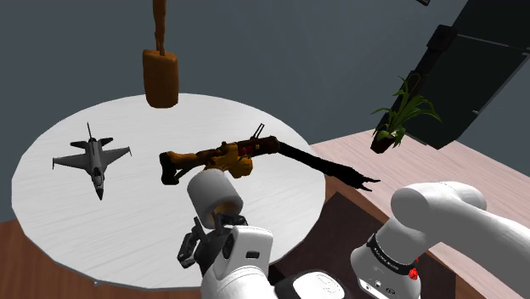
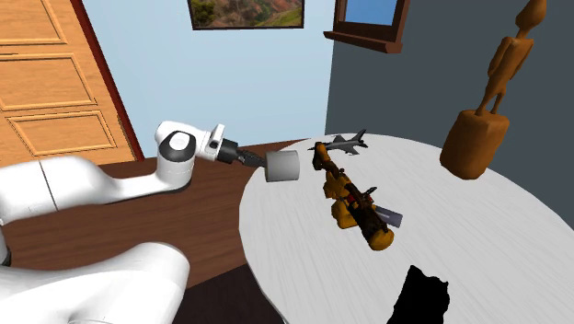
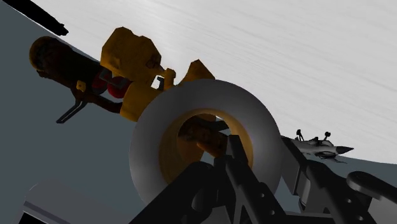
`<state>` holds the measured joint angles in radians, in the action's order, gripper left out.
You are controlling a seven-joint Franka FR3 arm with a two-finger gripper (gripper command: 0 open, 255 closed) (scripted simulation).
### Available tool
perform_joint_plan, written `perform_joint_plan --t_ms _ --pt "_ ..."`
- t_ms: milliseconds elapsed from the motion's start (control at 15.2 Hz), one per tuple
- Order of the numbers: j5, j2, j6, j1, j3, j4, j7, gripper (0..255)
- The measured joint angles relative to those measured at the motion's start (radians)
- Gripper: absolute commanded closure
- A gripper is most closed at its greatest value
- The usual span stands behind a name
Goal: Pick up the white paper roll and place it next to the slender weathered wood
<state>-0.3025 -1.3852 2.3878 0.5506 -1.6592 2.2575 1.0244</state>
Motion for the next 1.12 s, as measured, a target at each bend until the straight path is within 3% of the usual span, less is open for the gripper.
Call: perform_joint_plan --t_ms 1122 --pt "0.066 0.053 -0.072 -0.023 0.166 -0.026 -0.108 255"
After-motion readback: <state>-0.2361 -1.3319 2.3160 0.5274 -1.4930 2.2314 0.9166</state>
